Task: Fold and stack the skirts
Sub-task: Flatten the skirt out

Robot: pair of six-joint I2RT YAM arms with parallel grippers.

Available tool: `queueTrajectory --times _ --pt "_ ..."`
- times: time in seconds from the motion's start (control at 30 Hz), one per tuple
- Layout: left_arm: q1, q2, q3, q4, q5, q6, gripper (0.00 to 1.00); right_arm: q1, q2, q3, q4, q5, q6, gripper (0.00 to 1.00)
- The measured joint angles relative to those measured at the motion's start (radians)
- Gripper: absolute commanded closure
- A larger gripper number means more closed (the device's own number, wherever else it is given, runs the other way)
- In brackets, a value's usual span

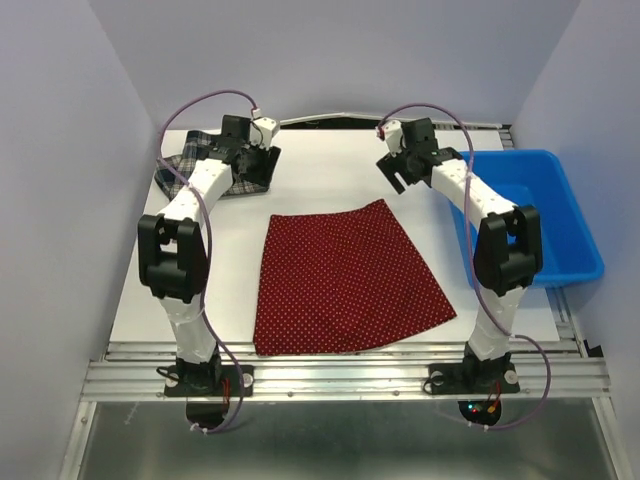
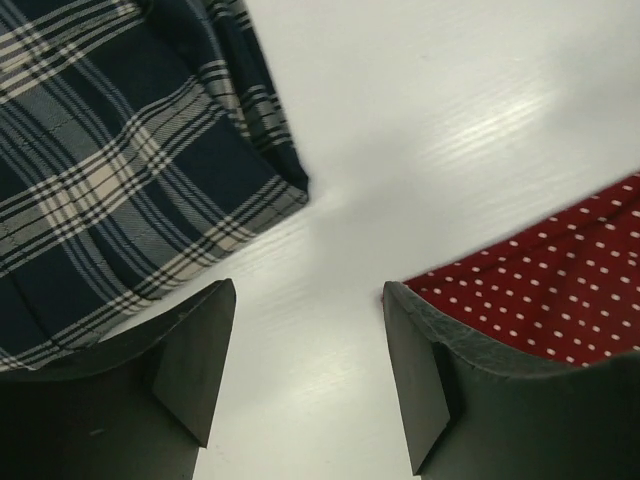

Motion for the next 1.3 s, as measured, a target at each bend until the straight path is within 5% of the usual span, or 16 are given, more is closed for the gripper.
queueTrajectory --times 0.2,0.5,0.7,0.93,1.17,1.3 --pt "0.078 -0.045 0.014 -0.018 -0.007 0.007 0.3 -0.005 0.038 0.184 -0.086 -0.053 0.022 0.23" --pt "0.038 -0.37 -0.301 -0.009 0.165 0.081 0.54 -0.005 -0.123 0.023 -0.24 -0.285 -0.02 0.36" --pt "-0.092 -0.278 -0.452 -0.084 0.195 0.144 0.61 -0.005 -0.07 -0.14 -0.315 -0.335 -0.066 0.4" --pt "-0.162 -0.035 -0.44 -0.115 0.184 0.148 0.66 -0.005 -0.035 -0.306 -0.304 -0.323 -0.128 0.44" --pt "-0.145 0.241 -0.047 -0.209 0.146 0.129 0.67 0.035 -0.07 -0.408 -0.313 -0.314 -0.174 0.5" --pt "-0.147 0.544 0.476 -0.329 0.135 0.127 0.61 0.133 -0.118 -0.464 -0.359 -0.33 -0.177 0.45"
